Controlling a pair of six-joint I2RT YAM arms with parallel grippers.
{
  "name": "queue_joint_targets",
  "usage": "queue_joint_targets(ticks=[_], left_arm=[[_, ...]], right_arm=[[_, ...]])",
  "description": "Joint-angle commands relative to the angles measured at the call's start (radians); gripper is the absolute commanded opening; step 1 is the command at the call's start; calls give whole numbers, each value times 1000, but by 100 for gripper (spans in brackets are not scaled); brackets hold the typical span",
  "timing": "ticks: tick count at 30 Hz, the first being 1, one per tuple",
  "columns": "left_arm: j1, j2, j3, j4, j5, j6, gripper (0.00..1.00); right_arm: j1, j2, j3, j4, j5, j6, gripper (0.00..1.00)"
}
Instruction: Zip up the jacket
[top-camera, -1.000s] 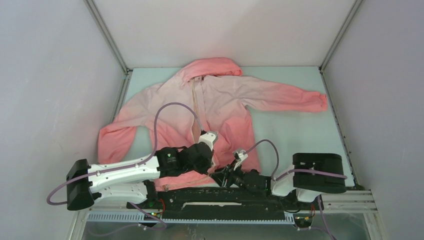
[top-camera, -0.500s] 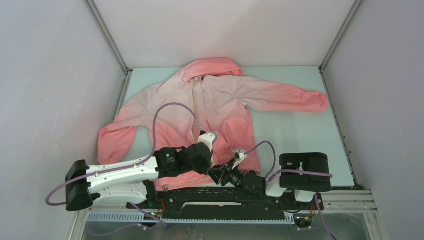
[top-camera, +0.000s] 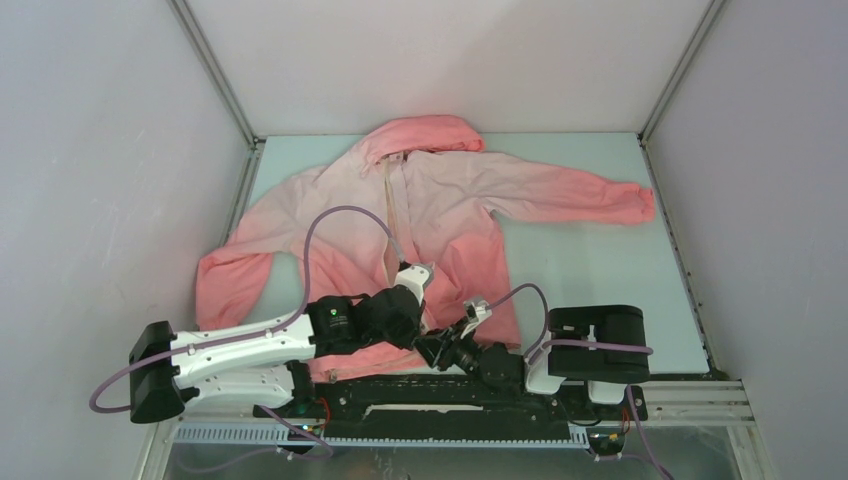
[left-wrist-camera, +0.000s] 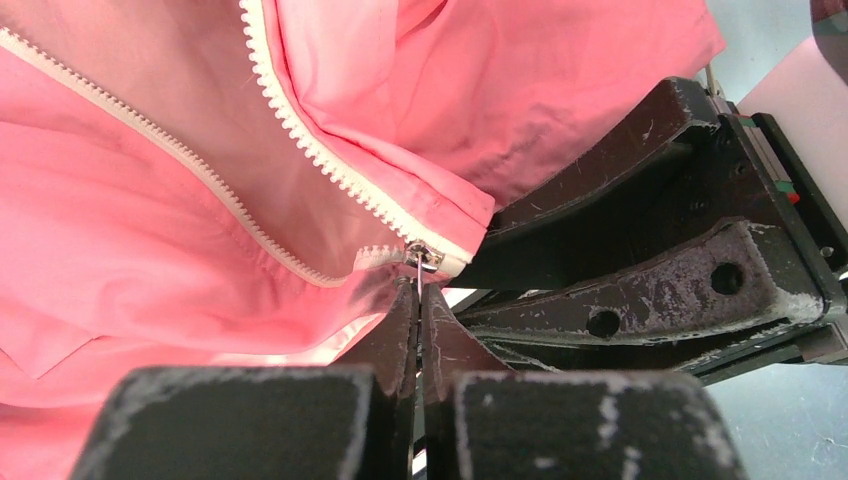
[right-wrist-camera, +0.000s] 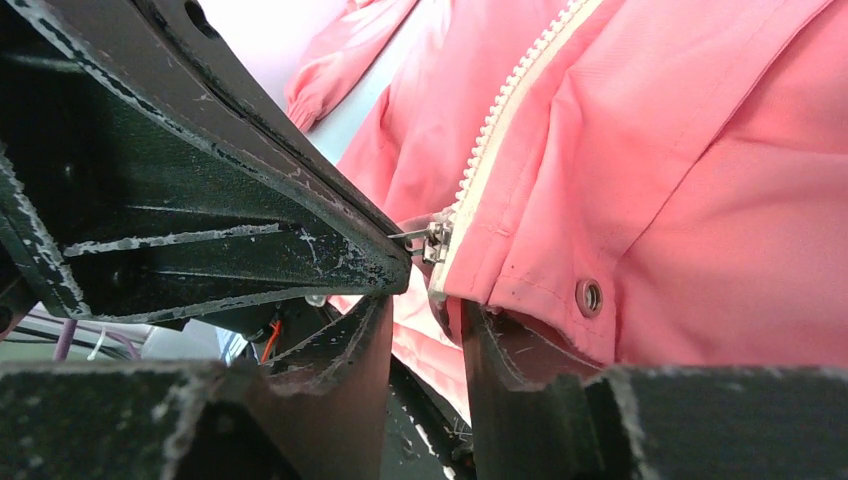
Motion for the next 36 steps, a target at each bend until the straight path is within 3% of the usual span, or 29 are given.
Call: queue_joint_targets(ticks=[1, 5, 8, 18, 25, 32, 36], left_arm=[[-1, -27, -16, 25, 16, 20, 0], [-1, -36, -23, 26, 13, 15, 0], [-1, -35, -24, 26, 9, 16, 0], [170, -6, 45, -115, 10, 97, 0], [203, 33, 89, -112, 67, 165, 0], [373, 249, 223, -165, -213, 193, 0], [426, 364, 315, -121, -408, 241, 0]], right_arm=[[4, 19, 28, 55, 63, 1, 34], [0, 22, 31, 57, 57, -11, 25], [1, 19, 30, 57, 44, -27, 0], [76, 3, -30, 60, 42, -10, 0], [95, -11, -63, 61, 78, 21, 0], [123, -34, -65, 63, 89, -35, 0], [201, -78, -46, 61, 116, -180, 0]])
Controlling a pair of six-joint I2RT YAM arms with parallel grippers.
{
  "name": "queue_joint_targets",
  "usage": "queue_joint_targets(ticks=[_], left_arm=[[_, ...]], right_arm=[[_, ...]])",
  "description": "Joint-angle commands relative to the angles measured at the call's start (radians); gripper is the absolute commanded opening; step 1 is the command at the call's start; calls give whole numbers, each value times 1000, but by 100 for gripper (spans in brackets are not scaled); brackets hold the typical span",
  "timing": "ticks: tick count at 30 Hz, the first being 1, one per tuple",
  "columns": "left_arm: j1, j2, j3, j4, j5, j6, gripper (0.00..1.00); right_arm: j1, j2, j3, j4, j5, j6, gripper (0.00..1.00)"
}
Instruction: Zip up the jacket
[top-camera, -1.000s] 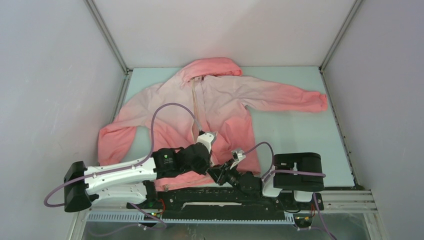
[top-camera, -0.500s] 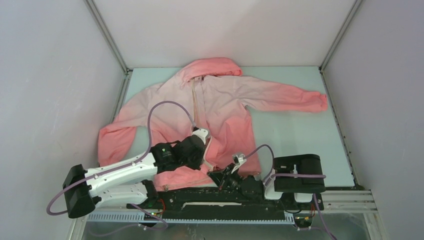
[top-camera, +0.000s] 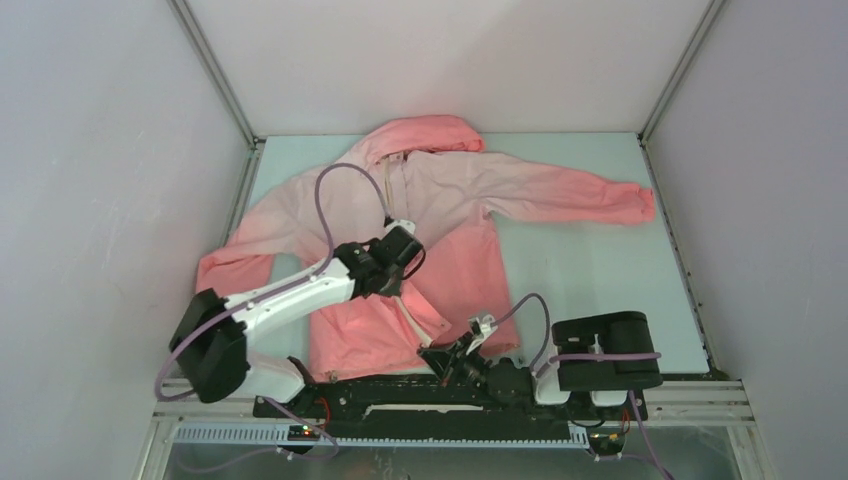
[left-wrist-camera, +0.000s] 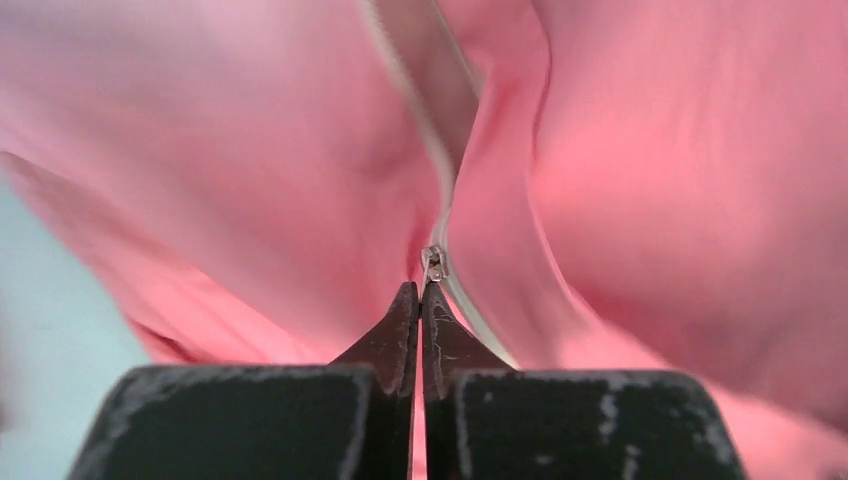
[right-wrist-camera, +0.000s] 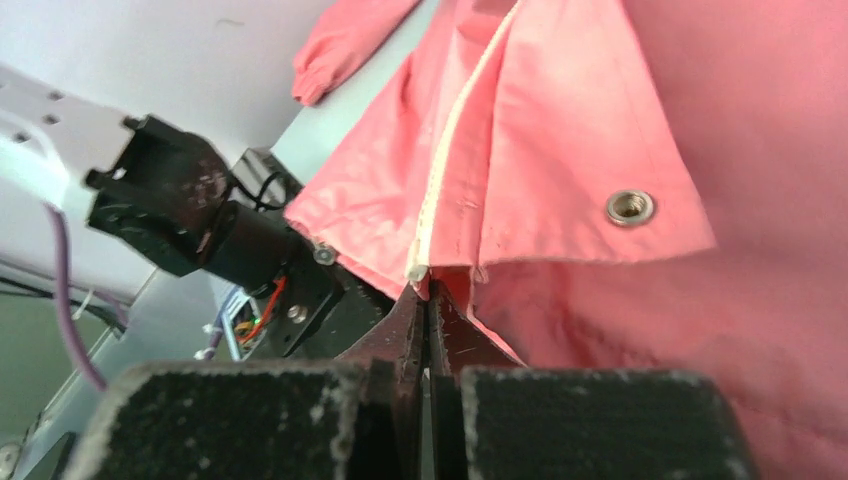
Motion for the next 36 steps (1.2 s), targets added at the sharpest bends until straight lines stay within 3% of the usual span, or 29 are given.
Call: queue_joint_targets(ticks=[1, 4, 8, 15, 19, 22, 24, 28, 33, 36], left_arm=[[75, 97, 148, 42, -360, 102, 0], [122, 191, 205, 127, -479, 225, 0], [209, 273, 282, 320, -477, 406, 0], [367, 410, 444, 585, -365, 619, 0], [424, 555, 558, 768, -356, 820, 0], [483, 669, 673, 825, -335, 870, 0], [518, 734, 747, 860, -248, 877, 0], [550, 939, 1031, 841, -192, 950, 0], [589, 1208, 1509, 752, -168, 992, 0], [601, 1249, 1522, 889, -146, 1042, 0]], right_arm=[[107, -78, 15, 28, 35, -179, 0], [149, -90, 23, 30, 43, -228, 0], [176, -84, 35, 33, 45, -252, 0], [186, -80, 42, 33, 44, -260, 0], [175, -71, 42, 33, 27, -250, 0], [175, -70, 46, 35, 10, -265, 0], [177, -73, 44, 34, 9, -265, 0], [177, -76, 30, 33, 11, -247, 0], [163, -74, 0, 34, 13, -174, 0], [167, -91, -22, 33, 27, -167, 0]])
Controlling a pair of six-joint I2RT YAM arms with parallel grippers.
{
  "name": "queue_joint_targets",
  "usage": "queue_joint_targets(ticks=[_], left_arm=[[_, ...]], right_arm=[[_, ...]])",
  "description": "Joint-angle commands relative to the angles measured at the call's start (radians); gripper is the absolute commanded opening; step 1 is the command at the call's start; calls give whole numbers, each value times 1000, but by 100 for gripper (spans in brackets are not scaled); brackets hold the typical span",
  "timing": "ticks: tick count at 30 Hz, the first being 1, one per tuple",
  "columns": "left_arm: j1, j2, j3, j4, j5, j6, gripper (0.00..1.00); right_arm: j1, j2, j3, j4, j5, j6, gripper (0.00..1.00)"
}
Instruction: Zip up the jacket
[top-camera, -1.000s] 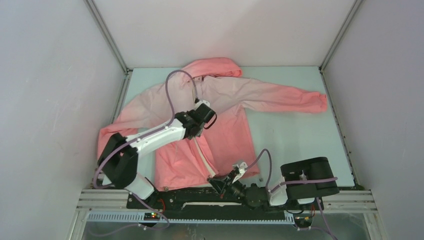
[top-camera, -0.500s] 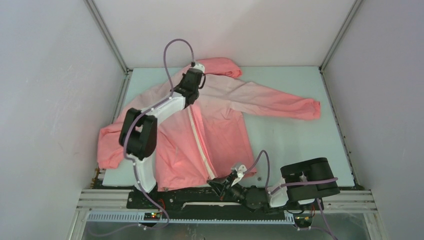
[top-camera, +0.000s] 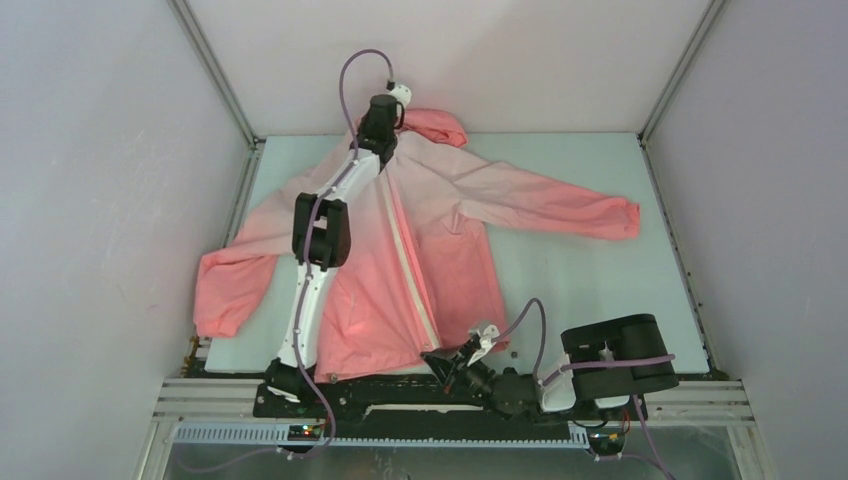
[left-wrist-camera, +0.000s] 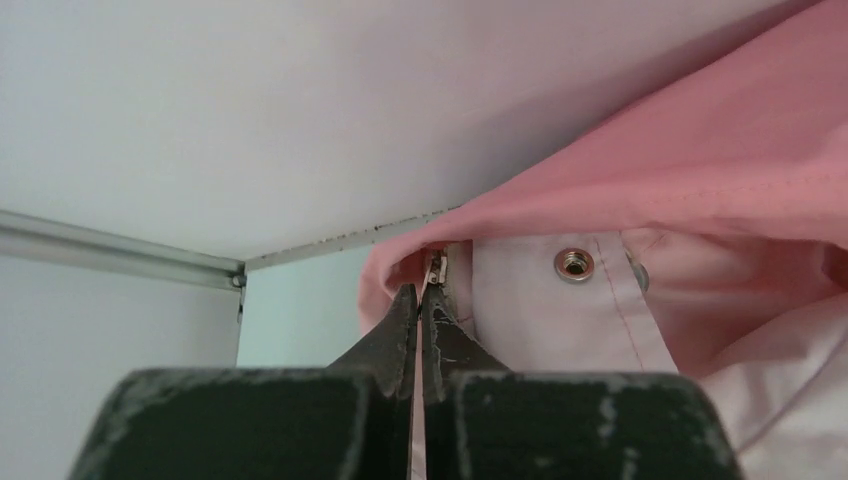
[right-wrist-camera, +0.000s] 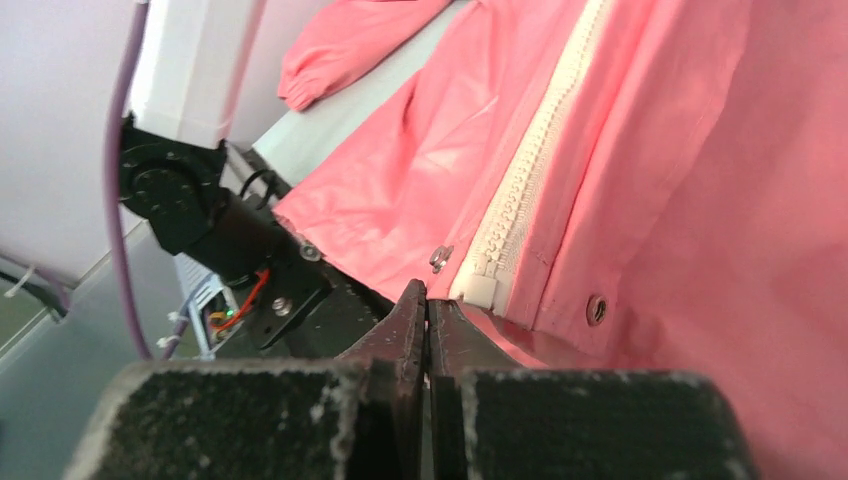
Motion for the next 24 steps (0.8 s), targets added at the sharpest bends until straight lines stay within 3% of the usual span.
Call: queue_joint_targets(ticks=[1, 5, 11, 12, 13, 15, 17, 20, 24], left_arm=[[55, 21, 111, 281, 56, 112, 0], [60, 46, 69, 362, 97, 175, 0], [74, 42, 83, 337, 176, 160, 0], [73, 26, 68, 302, 190, 135, 2], [69, 2, 33, 295, 191, 115, 17], [63, -68, -78, 304, 186, 73, 44], [57, -166, -201, 269, 214, 12, 55], [45, -348, -466, 288, 259, -73, 86], [32, -604, -729, 228, 304, -230, 92]], right_arm=[[38, -27, -38, 35, -78, 58, 0], [19, -10, -31, 34, -99, 61, 0], [-46, 3, -21, 34, -174, 83, 0], [-76, 9, -19, 34, -191, 109, 8], [-110, 14, -13, 34, -217, 116, 28], [-126, -6, -1, 22, -234, 69, 54], [-139, -68, 16, -72, -234, 32, 97], [-158, -314, 37, -415, -157, 43, 100], [-156, -575, 112, -962, -28, 84, 100]])
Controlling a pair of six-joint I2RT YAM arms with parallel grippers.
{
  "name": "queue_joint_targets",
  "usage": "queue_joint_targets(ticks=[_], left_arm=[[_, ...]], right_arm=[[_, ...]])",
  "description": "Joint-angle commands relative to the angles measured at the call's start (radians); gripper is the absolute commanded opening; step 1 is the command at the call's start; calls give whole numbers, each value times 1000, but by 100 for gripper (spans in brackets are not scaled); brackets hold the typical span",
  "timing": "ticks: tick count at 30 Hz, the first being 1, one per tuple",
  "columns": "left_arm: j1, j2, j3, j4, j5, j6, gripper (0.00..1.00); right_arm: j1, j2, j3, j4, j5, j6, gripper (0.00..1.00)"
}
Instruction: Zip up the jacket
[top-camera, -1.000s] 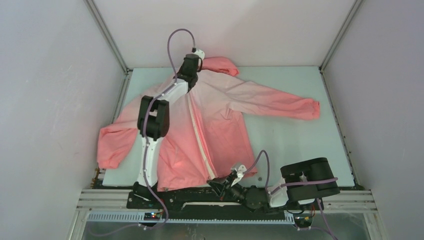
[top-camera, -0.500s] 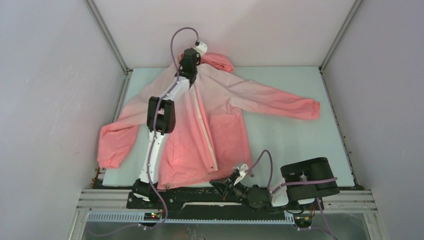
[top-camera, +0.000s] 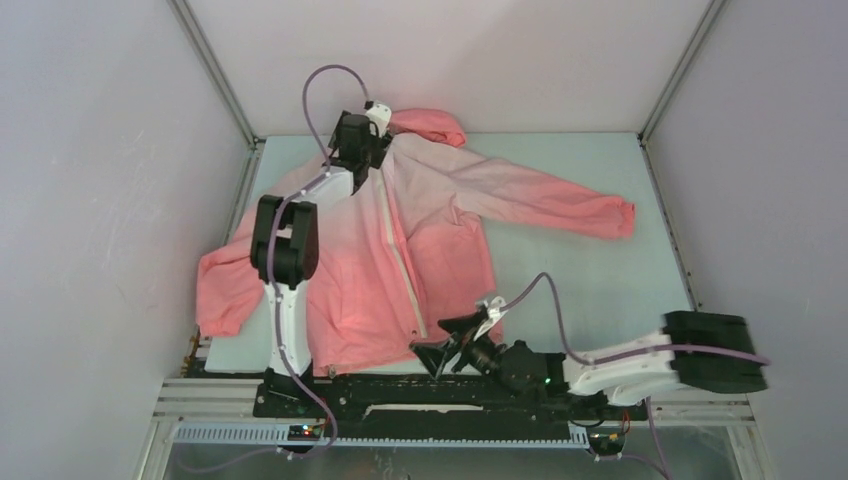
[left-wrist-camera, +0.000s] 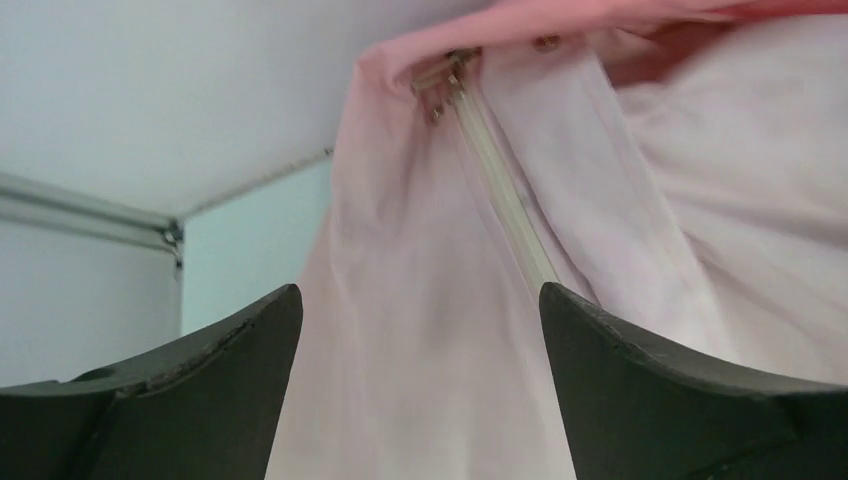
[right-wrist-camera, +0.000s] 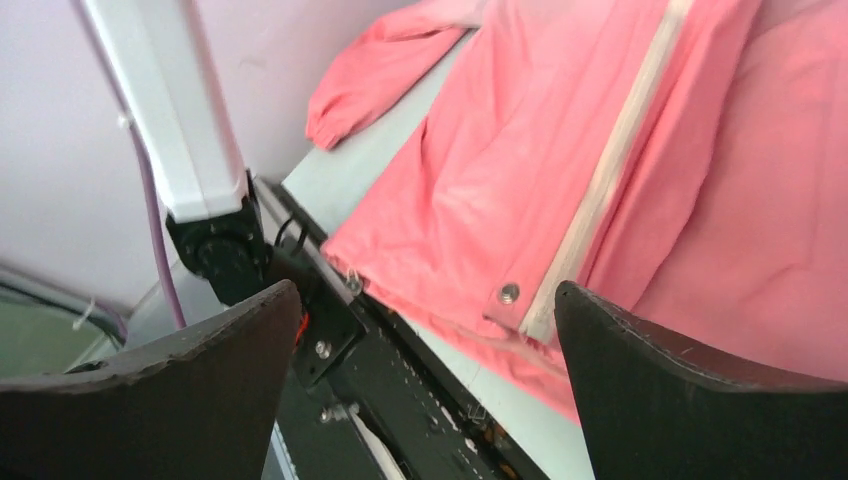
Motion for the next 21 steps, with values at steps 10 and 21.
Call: queue_joint_targets(ticks=[10, 21], left_arm=[[-88, -951, -511, -352, 251, -683, 94], [-226, -1693, -551, -503, 254, -671, 100]], right_arm=[[-41, -755, 364, -1465, 385, -4, 99], [-57, -832, 920, -1692, 572, -332, 99]])
